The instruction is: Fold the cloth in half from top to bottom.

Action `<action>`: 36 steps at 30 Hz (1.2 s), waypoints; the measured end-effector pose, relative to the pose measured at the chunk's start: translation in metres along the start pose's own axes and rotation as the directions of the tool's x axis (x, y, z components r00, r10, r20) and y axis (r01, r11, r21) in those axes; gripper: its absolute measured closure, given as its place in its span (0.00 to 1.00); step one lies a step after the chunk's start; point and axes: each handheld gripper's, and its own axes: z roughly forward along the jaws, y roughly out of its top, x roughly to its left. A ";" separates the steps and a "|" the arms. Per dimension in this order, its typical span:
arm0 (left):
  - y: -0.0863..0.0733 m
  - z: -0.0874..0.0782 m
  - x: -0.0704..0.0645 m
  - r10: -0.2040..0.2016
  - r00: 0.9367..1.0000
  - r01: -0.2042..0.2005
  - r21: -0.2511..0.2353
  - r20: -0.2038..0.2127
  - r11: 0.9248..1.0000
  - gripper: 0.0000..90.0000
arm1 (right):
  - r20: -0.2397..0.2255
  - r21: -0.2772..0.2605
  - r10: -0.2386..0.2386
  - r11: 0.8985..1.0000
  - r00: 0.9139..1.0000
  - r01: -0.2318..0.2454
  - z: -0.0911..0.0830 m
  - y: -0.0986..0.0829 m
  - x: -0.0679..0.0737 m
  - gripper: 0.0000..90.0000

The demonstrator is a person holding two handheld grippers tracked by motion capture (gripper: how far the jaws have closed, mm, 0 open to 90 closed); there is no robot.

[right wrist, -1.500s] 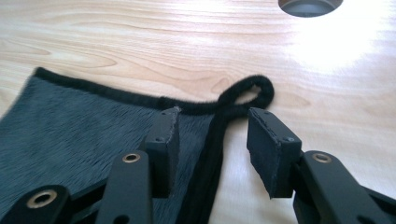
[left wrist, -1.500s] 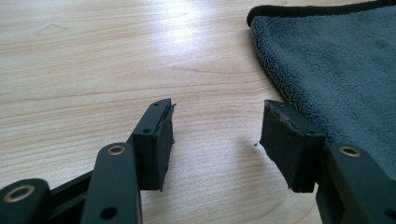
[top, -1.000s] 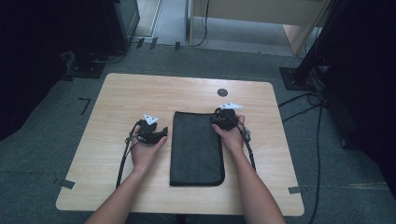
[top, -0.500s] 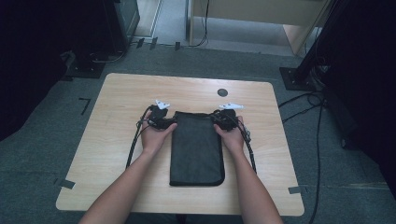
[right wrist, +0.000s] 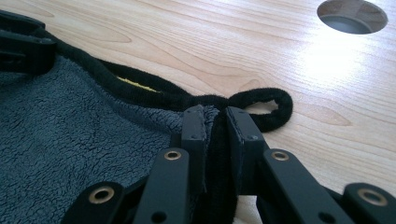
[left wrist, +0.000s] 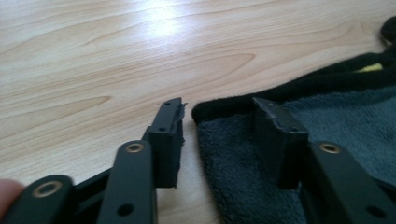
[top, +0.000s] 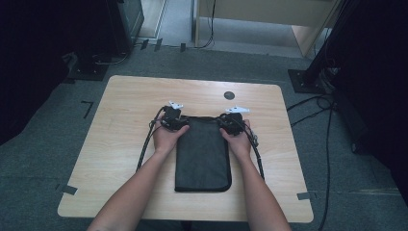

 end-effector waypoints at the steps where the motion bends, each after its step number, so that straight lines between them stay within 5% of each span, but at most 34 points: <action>1: -0.001 -0.001 0.000 -0.002 1.000 0.002 -0.002 0.003 1.000 0.61 | 0.003 0.000 -0.001 1.000 1.000 0.001 0.000 0.000 0.000 0.87; 7: -0.005 -0.010 0.011 -0.069 0.997 0.071 -0.059 0.036 0.996 0.52 | 0.012 -0.001 -0.014 1.000 1.000 0.014 0.000 0.000 0.002 0.87; 14: -0.008 -0.005 0.007 -0.013 1.000 0.013 -0.020 0.015 1.000 0.56 | 0.018 -0.003 -0.021 1.000 1.000 0.021 0.000 0.000 0.003 0.87; 19: -0.006 -0.005 0.003 0.028 0.998 -0.028 -0.015 0.053 1.000 0.80 | 0.025 -0.003 -0.025 1.000 0.999 0.025 0.000 0.000 0.004 0.88; 23: -0.004 -0.006 0.005 0.033 0.997 -0.033 -0.008 0.067 0.999 0.94 | 0.070 -0.008 -0.082 0.997 0.994 0.082 0.001 -0.001 0.011 0.92; 30: 0.002 -0.026 0.003 0.079 0.993 -0.075 -0.044 0.091 0.996 0.96 | 0.049 -0.010 -0.031 0.999 0.998 0.032 -0.005 0.001 0.008 0.93; 36: 0.000 -0.049 -0.002 0.105 0.987 -0.095 -0.086 0.121 0.992 0.96 | 0.086 -0.052 -0.082 0.995 0.993 0.087 -0.023 0.003 0.020 0.93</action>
